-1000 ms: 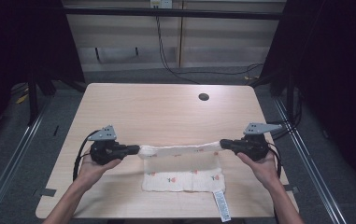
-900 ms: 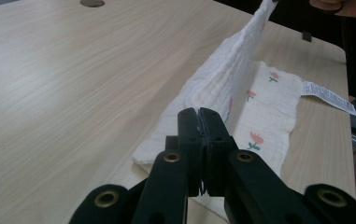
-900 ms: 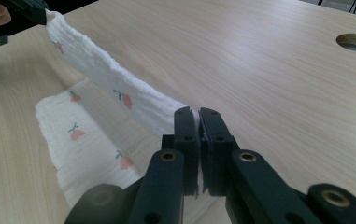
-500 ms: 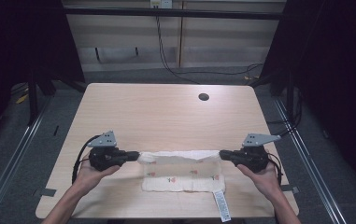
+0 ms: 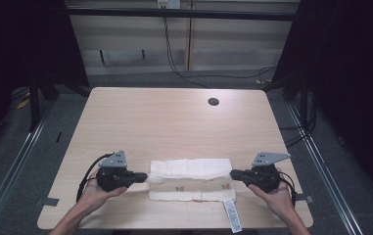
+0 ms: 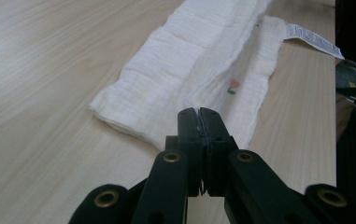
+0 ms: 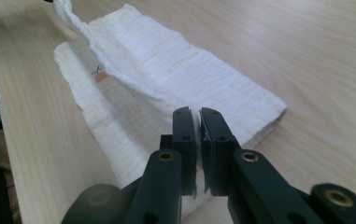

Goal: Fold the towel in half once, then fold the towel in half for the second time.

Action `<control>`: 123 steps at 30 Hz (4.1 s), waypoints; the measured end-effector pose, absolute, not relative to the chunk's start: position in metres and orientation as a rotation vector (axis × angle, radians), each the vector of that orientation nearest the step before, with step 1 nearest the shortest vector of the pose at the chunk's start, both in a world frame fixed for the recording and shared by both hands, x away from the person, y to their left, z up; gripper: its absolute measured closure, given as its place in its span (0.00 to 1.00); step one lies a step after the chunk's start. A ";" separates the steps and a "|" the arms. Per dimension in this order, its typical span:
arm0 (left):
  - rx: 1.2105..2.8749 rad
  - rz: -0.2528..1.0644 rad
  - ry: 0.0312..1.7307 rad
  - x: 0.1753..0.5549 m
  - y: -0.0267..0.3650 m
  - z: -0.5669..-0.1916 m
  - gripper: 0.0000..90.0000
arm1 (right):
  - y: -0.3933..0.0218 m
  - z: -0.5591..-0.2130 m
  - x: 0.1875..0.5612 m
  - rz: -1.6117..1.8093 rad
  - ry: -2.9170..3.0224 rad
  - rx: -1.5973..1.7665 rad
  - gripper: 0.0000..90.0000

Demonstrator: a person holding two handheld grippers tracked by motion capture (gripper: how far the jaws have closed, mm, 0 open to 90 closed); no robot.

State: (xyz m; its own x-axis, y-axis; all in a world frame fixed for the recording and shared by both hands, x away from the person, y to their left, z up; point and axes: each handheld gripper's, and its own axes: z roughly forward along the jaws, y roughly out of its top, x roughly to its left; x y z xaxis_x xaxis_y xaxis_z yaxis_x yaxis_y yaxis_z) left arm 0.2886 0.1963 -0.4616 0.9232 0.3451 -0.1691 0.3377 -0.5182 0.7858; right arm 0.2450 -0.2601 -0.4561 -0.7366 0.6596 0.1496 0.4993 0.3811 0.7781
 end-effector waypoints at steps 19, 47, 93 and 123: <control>2.245 -0.055 0.433 0.269 0.190 -0.483 0.93 | -0.256 -0.485 0.228 1.177 2.566 1.076 0.87; 2.253 -0.039 0.535 0.307 0.162 -0.498 0.69 | -0.248 -0.497 0.319 1.062 2.438 1.224 0.73; 2.147 -0.057 0.634 0.344 0.147 -0.474 0.45 | -0.206 -0.465 0.271 1.231 2.451 1.118 0.52; 2.159 0.032 0.709 0.370 0.162 -0.471 0.52 | -0.074 -0.470 0.265 1.286 2.765 0.741 0.64</control>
